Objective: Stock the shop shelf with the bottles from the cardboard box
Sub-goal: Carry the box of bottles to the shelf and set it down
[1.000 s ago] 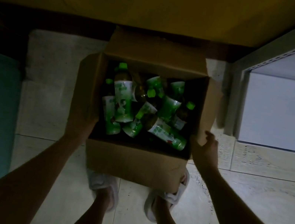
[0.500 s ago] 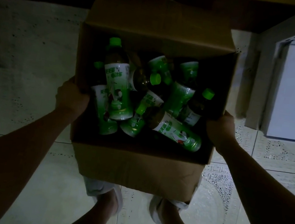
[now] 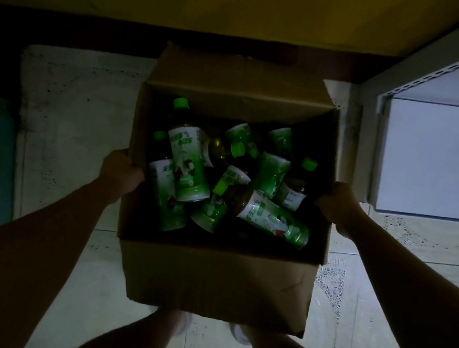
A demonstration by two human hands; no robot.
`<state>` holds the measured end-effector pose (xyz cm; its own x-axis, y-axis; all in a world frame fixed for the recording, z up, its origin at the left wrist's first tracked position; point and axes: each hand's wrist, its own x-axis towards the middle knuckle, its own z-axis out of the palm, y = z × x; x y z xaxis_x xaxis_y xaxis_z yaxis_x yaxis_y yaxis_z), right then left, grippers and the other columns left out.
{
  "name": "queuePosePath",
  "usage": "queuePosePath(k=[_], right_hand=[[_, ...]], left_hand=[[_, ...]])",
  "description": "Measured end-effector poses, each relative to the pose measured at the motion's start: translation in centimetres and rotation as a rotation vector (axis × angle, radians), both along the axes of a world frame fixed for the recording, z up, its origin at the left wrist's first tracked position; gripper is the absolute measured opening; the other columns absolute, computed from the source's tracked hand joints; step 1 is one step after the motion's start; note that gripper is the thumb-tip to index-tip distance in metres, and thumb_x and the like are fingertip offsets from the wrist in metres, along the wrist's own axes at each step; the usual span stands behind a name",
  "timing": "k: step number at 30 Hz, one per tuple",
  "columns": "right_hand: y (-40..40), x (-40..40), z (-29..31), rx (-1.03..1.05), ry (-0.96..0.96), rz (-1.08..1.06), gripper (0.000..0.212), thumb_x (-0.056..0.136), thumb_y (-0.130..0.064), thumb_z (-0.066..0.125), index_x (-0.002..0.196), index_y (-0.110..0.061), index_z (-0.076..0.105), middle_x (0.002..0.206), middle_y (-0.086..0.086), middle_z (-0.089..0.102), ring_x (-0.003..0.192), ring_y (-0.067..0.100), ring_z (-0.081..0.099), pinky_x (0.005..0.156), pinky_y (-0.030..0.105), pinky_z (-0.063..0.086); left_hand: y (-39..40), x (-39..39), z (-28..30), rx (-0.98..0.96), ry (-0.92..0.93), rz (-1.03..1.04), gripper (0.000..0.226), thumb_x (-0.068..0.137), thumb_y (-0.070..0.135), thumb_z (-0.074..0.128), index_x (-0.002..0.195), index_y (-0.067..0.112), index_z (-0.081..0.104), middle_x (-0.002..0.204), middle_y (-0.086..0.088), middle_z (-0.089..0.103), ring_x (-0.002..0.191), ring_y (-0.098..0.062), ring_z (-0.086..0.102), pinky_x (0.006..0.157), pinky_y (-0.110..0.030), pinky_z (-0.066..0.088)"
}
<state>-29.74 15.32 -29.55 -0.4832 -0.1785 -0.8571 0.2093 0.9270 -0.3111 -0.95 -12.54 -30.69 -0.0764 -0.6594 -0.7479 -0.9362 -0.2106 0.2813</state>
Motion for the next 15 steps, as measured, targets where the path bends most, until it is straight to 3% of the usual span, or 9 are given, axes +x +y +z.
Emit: queuePosePath(k=[4,7,9,15], right_hand=[[1.7,0.9,4.9,0.011,0.013,-0.02,0.01,0.085,0.006,0.057,0.091,-0.001,0.06,0.088,0.016,0.063,0.079,0.027,0.063,0.068,0.035,0.052],[2.8,1.7,9.4,0.017,0.031,0.004,0.015,0.084,0.008,0.057,0.098,0.006,0.061,0.084,0.017,0.063,0.075,0.029,0.062,0.064,0.035,0.052],[3.3,2.0,12.9,0.008,0.037,0.04,0.014,0.084,0.008,0.057,0.097,0.01,0.061,0.082,0.02,0.063,0.071,0.029,0.061,0.058,0.033,0.047],[5.7,3.5,29.8,-0.067,0.09,0.048,0.017,0.078,0.009,0.057,0.093,0.016,0.062,0.094,0.032,0.067,0.08,0.039,0.065,0.068,0.041,0.05]], left_hand=[[0.8,0.4,4.7,0.015,-0.004,-0.02,0.02,0.076,-0.007,0.065,0.089,0.008,0.062,0.083,-0.012,0.062,0.062,-0.023,0.057,0.056,-0.028,0.047],[1.1,0.6,9.4,0.015,-0.003,-0.068,0.013,0.077,-0.007,0.064,0.078,0.005,0.06,0.071,-0.01,0.058,0.069,-0.027,0.059,0.064,-0.034,0.052],[1.2,0.8,13.2,0.002,-0.003,-0.108,0.022,0.079,-0.007,0.063,0.065,0.007,0.054,0.066,-0.009,0.054,0.071,-0.027,0.058,0.066,-0.037,0.052],[3.7,2.0,31.4,-0.065,0.072,-0.15,0.034,0.081,-0.003,0.063,0.054,0.012,0.048,0.058,-0.005,0.05,0.055,-0.02,0.049,0.048,-0.023,0.038]])
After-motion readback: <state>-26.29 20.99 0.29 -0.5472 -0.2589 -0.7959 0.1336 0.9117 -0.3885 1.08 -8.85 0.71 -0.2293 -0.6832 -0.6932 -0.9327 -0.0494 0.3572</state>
